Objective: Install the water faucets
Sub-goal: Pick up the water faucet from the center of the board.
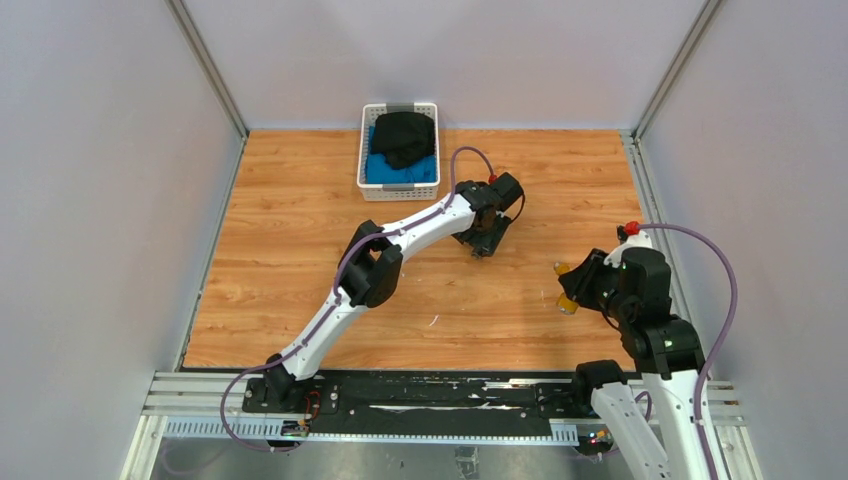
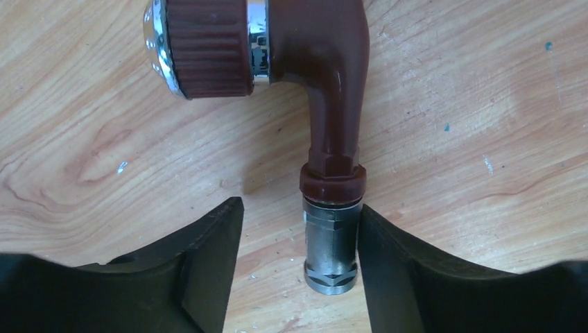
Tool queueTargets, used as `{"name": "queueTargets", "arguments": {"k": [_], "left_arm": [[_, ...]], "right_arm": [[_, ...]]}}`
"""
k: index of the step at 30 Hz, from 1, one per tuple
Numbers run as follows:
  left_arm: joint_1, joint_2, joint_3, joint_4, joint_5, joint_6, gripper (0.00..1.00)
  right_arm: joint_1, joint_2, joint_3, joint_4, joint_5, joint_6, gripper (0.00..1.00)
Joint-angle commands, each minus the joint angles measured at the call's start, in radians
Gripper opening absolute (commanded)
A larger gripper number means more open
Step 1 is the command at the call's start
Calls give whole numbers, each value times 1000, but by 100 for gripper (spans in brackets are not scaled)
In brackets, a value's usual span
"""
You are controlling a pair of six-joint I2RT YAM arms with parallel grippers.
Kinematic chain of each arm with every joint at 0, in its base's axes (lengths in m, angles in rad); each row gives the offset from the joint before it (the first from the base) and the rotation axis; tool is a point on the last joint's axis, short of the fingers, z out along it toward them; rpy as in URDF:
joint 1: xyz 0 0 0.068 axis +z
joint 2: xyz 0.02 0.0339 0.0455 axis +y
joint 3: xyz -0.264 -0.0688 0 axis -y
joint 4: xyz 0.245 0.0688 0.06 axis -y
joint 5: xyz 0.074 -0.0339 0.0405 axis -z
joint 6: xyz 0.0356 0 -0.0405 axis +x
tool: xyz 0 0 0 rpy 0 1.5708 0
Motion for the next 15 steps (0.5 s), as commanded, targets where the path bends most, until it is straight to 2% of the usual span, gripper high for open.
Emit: {"name": "queueTargets", "arguments": {"k": [1, 7, 13, 15], "left_arm": [[-4, 25, 28, -31, -12, -1, 61], [-5, 42, 53, -34, 44, 57, 55], [-5, 48, 45, -33, 56, 77, 38], [-5, 54, 51, -34, 69, 76, 21]], "right_arm": [[-13, 8, -26, 21, -45, 20, 0], [-13, 17, -51, 43, -78, 25, 0], [-12, 38, -45, 48, -80, 5, 0], [-13, 42, -42, 50, -81, 7, 0]]}}
